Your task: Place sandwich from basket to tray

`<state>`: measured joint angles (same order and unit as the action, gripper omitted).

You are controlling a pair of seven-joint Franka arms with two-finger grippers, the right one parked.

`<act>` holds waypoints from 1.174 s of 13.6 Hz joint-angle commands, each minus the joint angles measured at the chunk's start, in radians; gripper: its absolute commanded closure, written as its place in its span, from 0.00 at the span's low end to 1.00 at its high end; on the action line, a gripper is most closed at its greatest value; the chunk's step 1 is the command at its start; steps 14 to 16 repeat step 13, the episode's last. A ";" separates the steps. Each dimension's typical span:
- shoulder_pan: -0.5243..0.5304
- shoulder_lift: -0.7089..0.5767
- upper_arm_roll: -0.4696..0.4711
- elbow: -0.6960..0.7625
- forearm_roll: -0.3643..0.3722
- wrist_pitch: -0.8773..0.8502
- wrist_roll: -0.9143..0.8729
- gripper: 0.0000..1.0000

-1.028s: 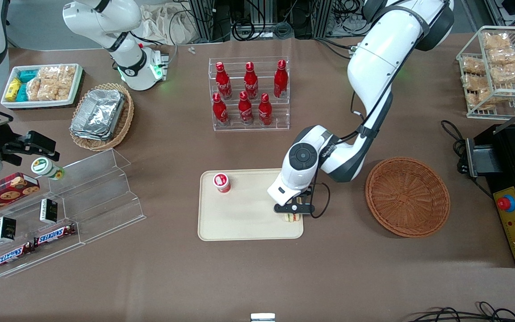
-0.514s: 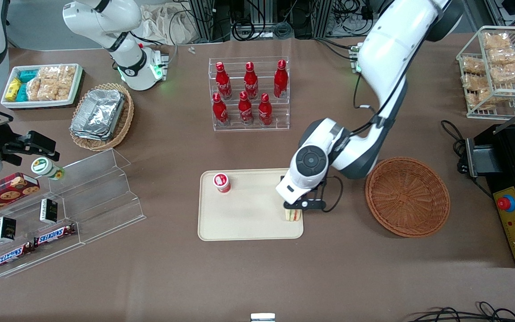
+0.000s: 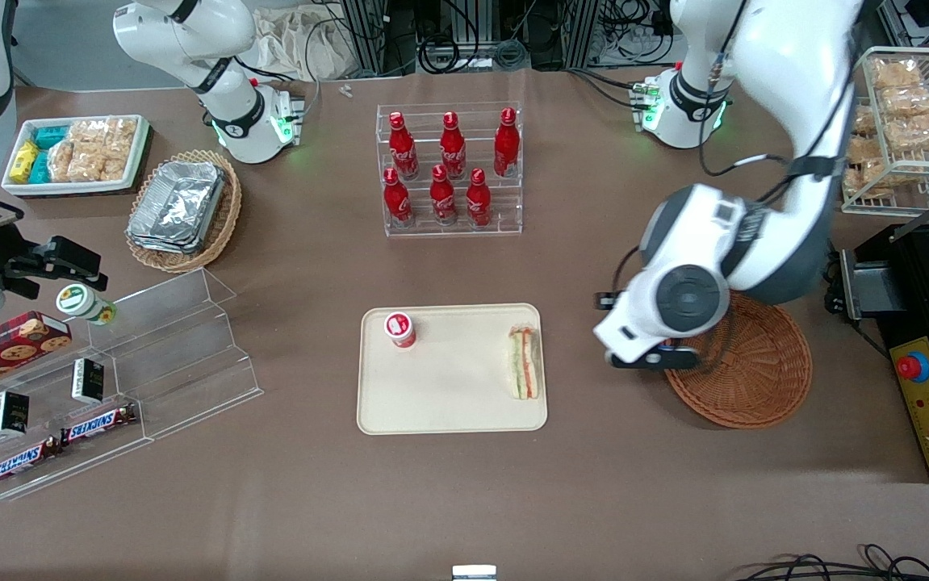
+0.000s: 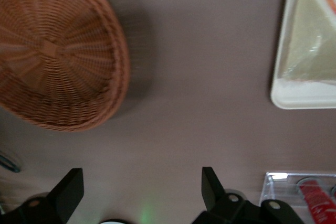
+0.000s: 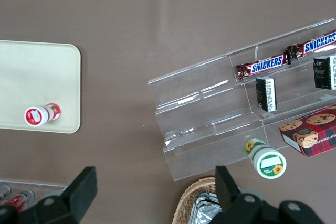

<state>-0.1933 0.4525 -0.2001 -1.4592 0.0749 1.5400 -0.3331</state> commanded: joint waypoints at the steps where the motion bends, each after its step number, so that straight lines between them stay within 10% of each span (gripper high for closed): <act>1: 0.113 -0.101 -0.009 -0.023 -0.011 -0.067 0.162 0.01; 16: 0.313 -0.212 -0.004 0.072 -0.003 -0.066 0.270 0.00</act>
